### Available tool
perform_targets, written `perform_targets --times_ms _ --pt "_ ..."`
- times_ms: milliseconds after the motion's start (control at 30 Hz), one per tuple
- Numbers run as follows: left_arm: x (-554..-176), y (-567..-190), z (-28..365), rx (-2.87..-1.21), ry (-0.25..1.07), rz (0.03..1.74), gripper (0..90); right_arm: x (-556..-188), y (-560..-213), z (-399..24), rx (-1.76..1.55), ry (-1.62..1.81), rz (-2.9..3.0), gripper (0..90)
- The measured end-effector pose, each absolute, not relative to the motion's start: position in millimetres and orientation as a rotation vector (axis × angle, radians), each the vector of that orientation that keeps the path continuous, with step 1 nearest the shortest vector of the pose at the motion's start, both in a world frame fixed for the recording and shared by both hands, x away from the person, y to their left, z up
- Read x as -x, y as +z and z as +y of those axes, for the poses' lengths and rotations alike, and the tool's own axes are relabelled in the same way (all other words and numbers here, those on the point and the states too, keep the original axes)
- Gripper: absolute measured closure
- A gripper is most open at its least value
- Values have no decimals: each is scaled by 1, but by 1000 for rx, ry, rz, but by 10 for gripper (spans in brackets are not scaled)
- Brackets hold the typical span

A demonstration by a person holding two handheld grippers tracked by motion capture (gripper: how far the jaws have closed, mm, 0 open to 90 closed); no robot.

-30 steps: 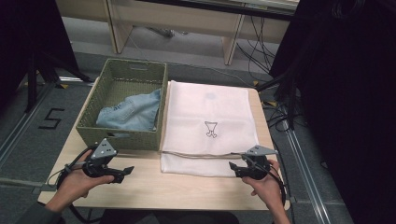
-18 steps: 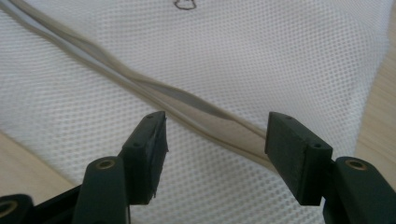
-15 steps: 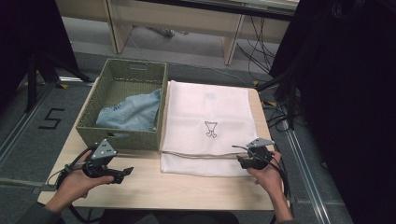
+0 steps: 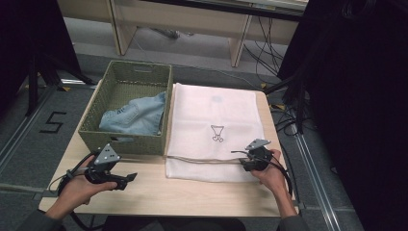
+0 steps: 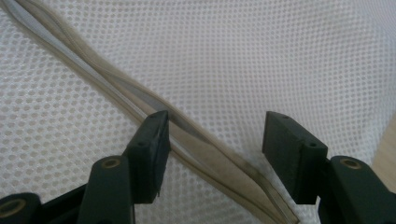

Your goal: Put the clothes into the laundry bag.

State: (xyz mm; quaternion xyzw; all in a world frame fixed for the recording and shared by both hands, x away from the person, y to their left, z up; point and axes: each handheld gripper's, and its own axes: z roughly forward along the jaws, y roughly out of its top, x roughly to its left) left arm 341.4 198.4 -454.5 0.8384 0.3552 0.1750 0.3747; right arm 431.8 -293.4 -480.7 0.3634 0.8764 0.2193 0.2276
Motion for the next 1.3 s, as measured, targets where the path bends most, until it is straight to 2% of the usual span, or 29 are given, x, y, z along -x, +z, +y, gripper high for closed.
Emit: perform_targets --times_ms 133,200,400,467,733,867,900,1133,1300 --pt "-342 -455 197 -2123 442 918 169 -435 -484 -285 -948 607 2442 428" --pt "-342 -453 200 -2186 441 887 169 -436 -486 -280 -938 628 2454 428" --pt "-342 -456 197 -2125 437 923 170 -440 -488 -265 -873 654 2507 454" --pt "-341 -454 200 -2169 434 910 171 -442 -490 -262 -870 679 2491 464" --pt "-341 -455 199 -2153 439 917 170 -449 -487 -270 -869 694 2484 493" --pt "-343 -453 202 -2229 444 869 171 -452 -490 -272 -897 710 2463 496" --pt "-342 -454 200 -2199 437 888 170 -454 -491 -272 -893 702 2472 498" --pt "-342 -454 200 -2196 438 888 171 -457 -496 -272 -905 754 2515 600" --pt "-343 -453 201 -2206 438 880 171 -456 -495 -265 -875 824 2531 578"
